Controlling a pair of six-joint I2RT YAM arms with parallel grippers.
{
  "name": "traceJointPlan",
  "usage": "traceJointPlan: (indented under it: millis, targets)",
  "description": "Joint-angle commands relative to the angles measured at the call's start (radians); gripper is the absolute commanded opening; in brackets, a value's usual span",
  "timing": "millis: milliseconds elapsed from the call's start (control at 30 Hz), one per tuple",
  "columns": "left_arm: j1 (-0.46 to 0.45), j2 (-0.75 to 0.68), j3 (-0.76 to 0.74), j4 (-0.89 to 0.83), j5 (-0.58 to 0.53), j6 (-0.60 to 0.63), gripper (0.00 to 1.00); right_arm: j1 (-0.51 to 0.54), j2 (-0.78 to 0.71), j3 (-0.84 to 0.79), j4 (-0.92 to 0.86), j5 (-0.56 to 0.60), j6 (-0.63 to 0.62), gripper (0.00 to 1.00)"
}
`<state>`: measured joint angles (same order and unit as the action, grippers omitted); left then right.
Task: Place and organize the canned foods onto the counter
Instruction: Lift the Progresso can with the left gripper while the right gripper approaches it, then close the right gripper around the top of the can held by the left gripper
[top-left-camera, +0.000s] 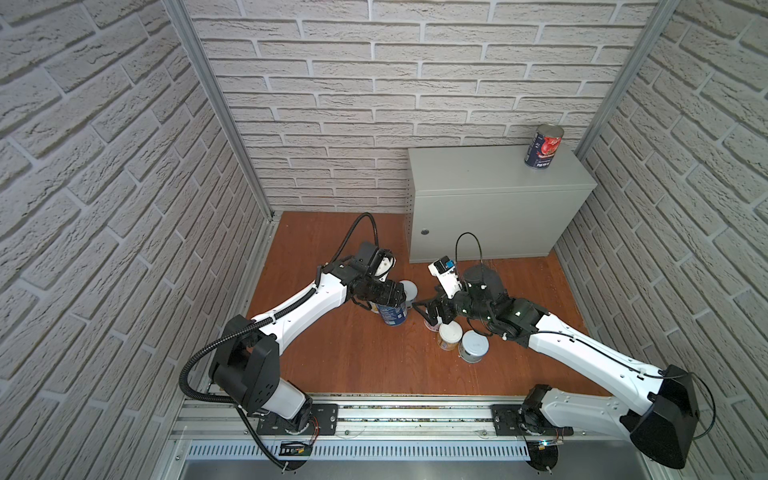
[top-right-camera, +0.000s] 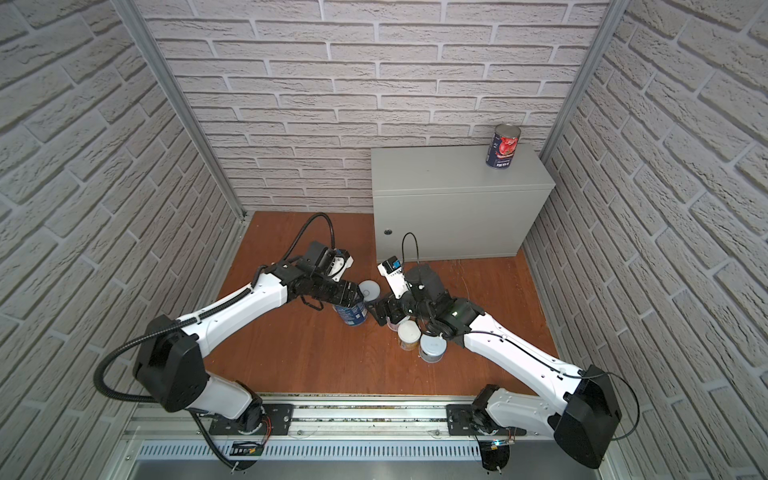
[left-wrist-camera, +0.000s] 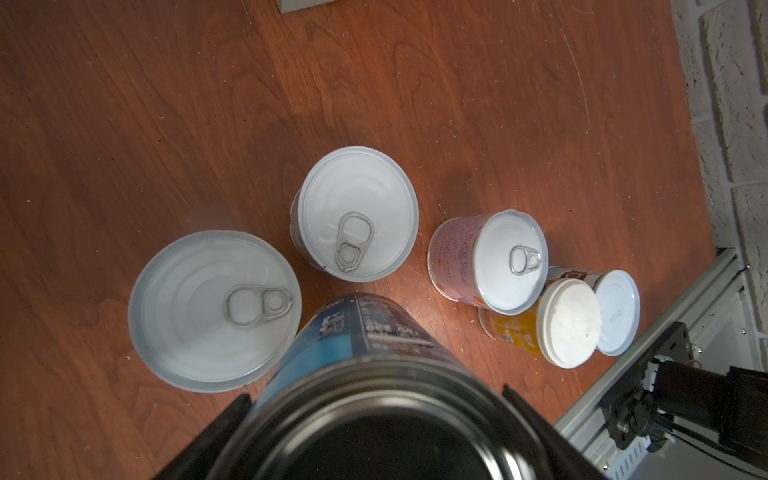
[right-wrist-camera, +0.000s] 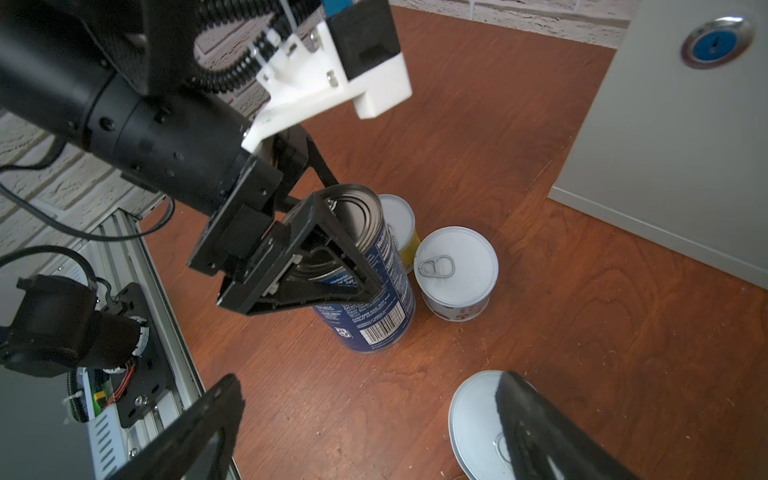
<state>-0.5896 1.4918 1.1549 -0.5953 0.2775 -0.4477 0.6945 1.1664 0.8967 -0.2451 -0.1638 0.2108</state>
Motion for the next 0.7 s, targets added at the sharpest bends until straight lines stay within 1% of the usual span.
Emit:
traceJointPlan:
  millis: [0, 133, 433, 667]
  targets:
    - [0.021, -0.076, 0.063, 0.062, 0.047, -0.005, 0.23, 0.014, 0.01, 0.0, 0.072, -0.031, -0.059, 0.96]
    - [0.041, -0.089, 0.073, 0.043, 0.074, -0.004, 0.23, 0.022, 0.01, -0.03, 0.125, -0.066, -0.077, 0.96]
    - [0.066, -0.104, 0.121, -0.012, 0.154, -0.008, 0.23, 0.055, 0.048, -0.064, 0.222, -0.06, -0.101, 0.96]
    - [0.075, -0.101, 0.16, -0.031, 0.215, -0.012, 0.23, 0.079, 0.097, -0.068, 0.318, -0.081, -0.118, 0.96]
